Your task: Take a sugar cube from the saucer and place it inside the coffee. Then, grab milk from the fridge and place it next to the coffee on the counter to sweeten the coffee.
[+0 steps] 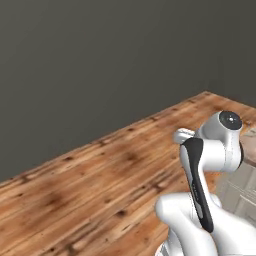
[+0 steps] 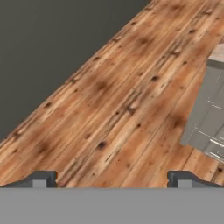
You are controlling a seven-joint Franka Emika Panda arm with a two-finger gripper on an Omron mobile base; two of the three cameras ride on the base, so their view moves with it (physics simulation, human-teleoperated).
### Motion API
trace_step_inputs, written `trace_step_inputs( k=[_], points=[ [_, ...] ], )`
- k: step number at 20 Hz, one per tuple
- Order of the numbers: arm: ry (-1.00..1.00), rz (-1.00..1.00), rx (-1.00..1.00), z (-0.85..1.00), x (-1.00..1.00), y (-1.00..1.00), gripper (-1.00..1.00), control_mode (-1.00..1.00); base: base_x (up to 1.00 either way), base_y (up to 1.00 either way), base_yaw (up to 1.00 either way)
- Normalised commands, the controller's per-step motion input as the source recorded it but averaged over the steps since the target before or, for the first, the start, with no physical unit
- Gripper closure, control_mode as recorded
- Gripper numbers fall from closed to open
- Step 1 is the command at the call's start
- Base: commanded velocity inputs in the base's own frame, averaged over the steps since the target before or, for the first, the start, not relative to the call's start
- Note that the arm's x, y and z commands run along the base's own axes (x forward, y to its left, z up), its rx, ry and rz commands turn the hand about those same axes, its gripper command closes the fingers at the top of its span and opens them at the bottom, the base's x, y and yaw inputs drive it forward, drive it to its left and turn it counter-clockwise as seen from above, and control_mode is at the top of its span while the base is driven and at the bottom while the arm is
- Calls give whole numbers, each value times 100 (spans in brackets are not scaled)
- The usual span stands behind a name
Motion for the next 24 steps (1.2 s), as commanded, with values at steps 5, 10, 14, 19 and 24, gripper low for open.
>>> trace_step_inputs(
  k=[5,10,14,19,24],
  points=[
    [0,0,0,0,0,0,-100,100,80,0,-57],
    [0,0,0,0,0,0,-100,100,75,0,-59],
    [0,0,0,0,0,0,-100,100,60,0,-68],
    [0,0,0,0,0,0,-100,100,49,0,-72],
    [0,0,0,0,0,0,-100,100,40,0,-73]
  ],
)
